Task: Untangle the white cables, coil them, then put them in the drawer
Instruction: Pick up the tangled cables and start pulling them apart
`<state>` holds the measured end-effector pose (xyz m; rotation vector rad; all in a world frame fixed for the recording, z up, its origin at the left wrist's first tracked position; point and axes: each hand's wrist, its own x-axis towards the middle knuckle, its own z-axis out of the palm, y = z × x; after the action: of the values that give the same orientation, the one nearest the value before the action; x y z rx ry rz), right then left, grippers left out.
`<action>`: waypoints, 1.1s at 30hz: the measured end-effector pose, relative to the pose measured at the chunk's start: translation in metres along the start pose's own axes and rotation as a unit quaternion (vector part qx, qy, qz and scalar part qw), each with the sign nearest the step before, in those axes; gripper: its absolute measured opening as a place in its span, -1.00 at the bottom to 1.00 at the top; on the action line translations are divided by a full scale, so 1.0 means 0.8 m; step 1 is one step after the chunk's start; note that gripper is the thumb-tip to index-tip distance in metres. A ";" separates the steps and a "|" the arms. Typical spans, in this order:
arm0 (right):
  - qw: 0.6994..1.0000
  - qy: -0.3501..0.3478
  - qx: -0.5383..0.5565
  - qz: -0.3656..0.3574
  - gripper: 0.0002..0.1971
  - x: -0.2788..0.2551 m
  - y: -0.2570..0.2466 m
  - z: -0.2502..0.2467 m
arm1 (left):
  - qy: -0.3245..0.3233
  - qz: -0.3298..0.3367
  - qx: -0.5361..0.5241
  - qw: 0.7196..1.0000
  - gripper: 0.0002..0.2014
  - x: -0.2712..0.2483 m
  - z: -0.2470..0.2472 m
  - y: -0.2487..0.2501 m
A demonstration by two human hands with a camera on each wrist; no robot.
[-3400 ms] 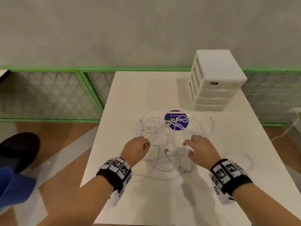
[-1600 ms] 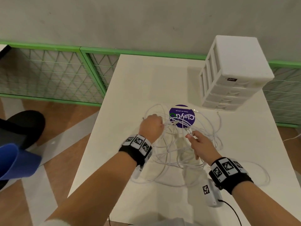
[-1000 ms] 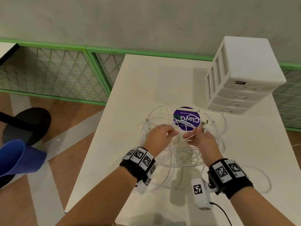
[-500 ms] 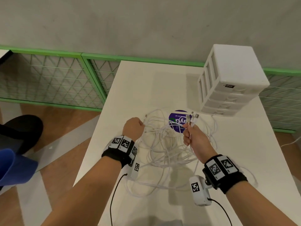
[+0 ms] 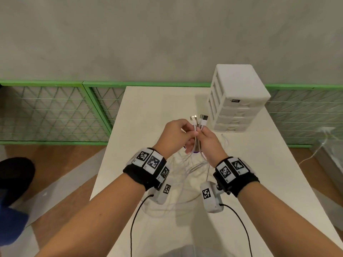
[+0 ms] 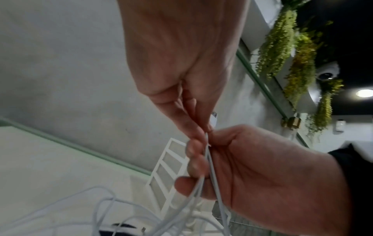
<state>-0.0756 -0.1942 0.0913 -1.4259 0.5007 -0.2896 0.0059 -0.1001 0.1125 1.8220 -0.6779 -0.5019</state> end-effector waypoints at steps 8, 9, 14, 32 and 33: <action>0.991 -0.032 -0.127 -0.037 -0.66 -0.033 -0.019 -0.019 | -0.007 0.449 0.333 0.829 -0.86 -0.019 0.002 0.029; 0.985 -0.042 -0.163 -0.048 -0.69 -0.035 -0.020 -0.021 | -0.043 0.447 0.384 0.807 -0.80 -0.017 0.009 0.031; 0.981 -0.029 -0.183 -0.049 -0.58 -0.039 -0.028 -0.033 | -0.087 0.289 0.535 0.789 -0.60 -0.011 0.017 0.044; 0.933 -0.088 -0.309 -0.160 -0.80 -0.024 -0.050 -0.105 | -0.038 0.160 0.651 0.741 -0.58 0.007 0.026 0.096; 0.932 -0.085 -0.310 -0.168 -0.79 -0.024 -0.053 -0.105 | -0.027 0.152 0.607 0.780 -0.65 0.003 0.033 0.097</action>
<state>-0.1290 -0.2638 0.1306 -2.1410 0.2006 -0.2884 -0.0250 -0.1401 0.1765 2.7831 -1.5316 0.2191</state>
